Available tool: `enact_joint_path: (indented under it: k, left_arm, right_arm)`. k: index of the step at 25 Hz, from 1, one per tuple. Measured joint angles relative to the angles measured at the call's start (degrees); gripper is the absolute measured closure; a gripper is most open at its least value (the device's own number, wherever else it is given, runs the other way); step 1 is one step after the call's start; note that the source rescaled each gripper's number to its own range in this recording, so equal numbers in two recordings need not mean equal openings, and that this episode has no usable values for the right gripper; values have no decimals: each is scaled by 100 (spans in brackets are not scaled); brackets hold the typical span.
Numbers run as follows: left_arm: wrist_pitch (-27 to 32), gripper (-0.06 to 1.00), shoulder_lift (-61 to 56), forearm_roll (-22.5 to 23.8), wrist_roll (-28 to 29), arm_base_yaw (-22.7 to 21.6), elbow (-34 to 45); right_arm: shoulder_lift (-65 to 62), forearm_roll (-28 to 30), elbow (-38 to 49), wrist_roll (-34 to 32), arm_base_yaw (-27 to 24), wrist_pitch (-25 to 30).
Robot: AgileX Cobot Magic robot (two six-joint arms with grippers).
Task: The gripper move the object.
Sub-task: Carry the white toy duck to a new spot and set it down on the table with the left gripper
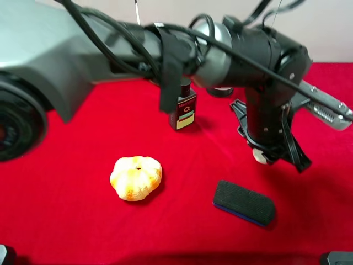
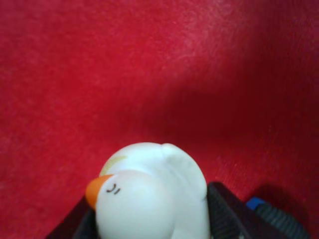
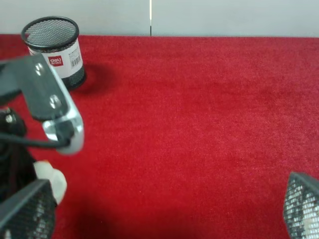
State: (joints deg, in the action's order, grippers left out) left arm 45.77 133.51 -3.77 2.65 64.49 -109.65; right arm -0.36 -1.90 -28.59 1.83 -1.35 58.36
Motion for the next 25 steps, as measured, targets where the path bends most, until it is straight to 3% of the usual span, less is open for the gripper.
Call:
enact_joint_path:
  k: [25]
  left_arm:
    - [-116,94,590,-218,-16,237,5]
  right_arm:
    - [0,0,0,-2,0,0]
